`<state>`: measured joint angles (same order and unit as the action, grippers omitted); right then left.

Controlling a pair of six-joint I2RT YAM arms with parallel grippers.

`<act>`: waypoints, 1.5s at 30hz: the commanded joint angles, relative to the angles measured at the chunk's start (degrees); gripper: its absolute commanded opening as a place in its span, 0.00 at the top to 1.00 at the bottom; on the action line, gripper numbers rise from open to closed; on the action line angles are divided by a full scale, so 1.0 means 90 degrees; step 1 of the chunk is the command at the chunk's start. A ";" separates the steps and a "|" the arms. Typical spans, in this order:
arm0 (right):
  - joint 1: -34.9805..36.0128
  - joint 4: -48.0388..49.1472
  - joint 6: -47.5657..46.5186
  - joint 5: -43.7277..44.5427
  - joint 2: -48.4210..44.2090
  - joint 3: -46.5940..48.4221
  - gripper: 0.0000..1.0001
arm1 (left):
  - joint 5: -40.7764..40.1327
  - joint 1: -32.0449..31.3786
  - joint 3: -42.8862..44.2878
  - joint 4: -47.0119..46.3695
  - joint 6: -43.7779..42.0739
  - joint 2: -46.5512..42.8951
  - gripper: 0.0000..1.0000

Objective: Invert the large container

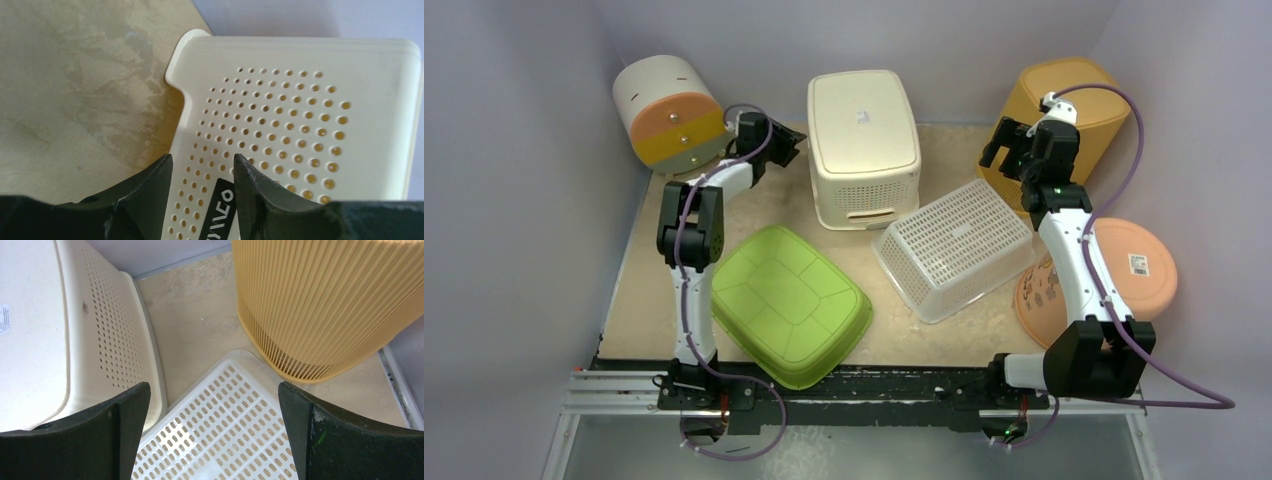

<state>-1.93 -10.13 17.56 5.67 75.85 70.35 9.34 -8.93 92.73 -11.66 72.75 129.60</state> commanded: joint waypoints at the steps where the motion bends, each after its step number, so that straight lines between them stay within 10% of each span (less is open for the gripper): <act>1: -0.0029 0.0271 0.0011 -0.0202 0.0019 0.0235 0.00 | -0.0373 0.0057 0.1077 0.1858 -0.1870 -0.0540 0.55; 20: 0.1964 -0.0808 -0.0344 -0.0106 0.0811 0.1848 0.00 | -0.1981 -0.1063 0.0709 0.3885 -0.5657 -0.3638 0.42; 30: 0.2584 -0.0975 -0.0052 -0.0742 0.0646 0.1648 0.00 | -0.1354 -0.1294 -0.1108 0.3548 -0.5646 -0.5297 0.39; 45: 0.2817 -0.1297 0.0842 0.1300 -0.0092 0.0822 0.00 | -0.1340 -0.1308 -0.1805 0.4305 -0.5743 -0.6147 0.36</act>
<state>23.51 -20.78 21.78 11.11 77.38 78.46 -3.29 -20.69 76.62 26.57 22.68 76.14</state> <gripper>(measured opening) 0.998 0.639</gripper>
